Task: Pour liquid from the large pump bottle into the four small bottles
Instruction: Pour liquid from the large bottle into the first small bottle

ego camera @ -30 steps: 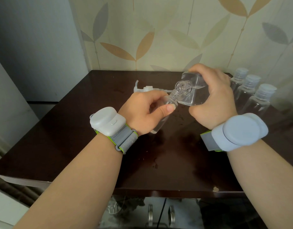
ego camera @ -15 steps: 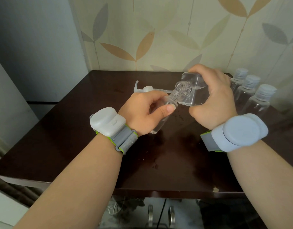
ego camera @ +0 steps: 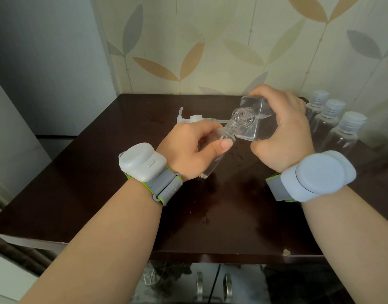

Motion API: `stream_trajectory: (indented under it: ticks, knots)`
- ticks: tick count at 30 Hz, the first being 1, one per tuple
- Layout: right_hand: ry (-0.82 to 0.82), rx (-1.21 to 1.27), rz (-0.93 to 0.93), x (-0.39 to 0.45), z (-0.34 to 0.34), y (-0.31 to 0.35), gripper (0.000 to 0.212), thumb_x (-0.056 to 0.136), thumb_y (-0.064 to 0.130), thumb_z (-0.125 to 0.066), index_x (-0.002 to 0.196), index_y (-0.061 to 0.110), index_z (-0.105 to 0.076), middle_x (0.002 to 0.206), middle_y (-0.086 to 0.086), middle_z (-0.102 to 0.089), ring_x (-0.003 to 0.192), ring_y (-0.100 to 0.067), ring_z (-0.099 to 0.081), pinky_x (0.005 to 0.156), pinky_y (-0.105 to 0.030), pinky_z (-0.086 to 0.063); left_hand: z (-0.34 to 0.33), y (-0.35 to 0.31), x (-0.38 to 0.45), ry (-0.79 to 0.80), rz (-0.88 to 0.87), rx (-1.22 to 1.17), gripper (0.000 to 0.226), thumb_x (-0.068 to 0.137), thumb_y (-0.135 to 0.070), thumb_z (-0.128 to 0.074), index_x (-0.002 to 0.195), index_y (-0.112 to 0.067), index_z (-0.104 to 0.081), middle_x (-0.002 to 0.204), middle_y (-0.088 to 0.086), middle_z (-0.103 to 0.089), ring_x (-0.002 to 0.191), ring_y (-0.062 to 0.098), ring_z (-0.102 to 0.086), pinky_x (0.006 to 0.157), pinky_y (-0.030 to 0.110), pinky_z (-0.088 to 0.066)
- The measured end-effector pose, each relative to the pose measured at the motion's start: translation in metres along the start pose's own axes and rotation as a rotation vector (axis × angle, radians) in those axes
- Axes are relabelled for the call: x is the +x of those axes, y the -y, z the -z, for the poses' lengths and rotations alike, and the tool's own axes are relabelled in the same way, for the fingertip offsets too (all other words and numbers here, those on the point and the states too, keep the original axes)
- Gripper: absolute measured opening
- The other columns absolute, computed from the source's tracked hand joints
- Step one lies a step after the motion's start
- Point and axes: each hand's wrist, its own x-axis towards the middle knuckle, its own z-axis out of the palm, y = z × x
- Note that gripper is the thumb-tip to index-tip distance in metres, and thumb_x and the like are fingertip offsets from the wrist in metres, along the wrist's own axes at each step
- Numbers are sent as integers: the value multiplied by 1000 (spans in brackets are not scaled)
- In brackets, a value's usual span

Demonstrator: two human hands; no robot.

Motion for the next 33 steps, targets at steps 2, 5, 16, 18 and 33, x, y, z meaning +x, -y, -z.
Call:
stream_trajectory:
  ticks: [2,5,16,18,33]
  knots:
    - [1,-4,2,0,0,0,60,55,-9,-58,110,17,-56,96,2,-41,95,-17,-30,97,-58,-29,-1,0,0,2,-4,3,36,79,-37,-51,93,-7,-65,73,16,-63,66,20,-53,64,31,-43]
    - [-1,-1,4,0,0,0,61,55,-9,-58,110,17,-56,96,2,-41,94,-17,-30,97,-59,-29,-1,1,0,0,-8,-14,34,78,-37,-51,91,-8,-65,73,16,-63,65,20,-53,63,29,-43]
    - [-2,-2,9,0,0,0,61,56,-8,-59,111,17,-56,96,2,-41,96,-17,-30,97,-59,-28,-1,4,1,12,0,-40,18,78,-38,-52,81,-24,-61,69,8,-60,56,4,-44,59,26,-41]
    - [-4,-2,14,0,0,-1,60,57,-8,-59,111,17,-56,96,2,-41,96,-17,-30,97,-59,-28,-1,4,1,6,1,-37,20,78,-38,-52,83,-22,-63,71,12,-62,58,8,-47,61,29,-43]
    - [-8,-9,18,0,0,0,62,55,-11,-58,110,17,-56,95,3,-40,95,-17,-31,97,-59,-28,-1,3,1,-1,-9,-24,16,78,-37,-51,81,-24,-60,69,9,-60,57,6,-44,60,30,-42]
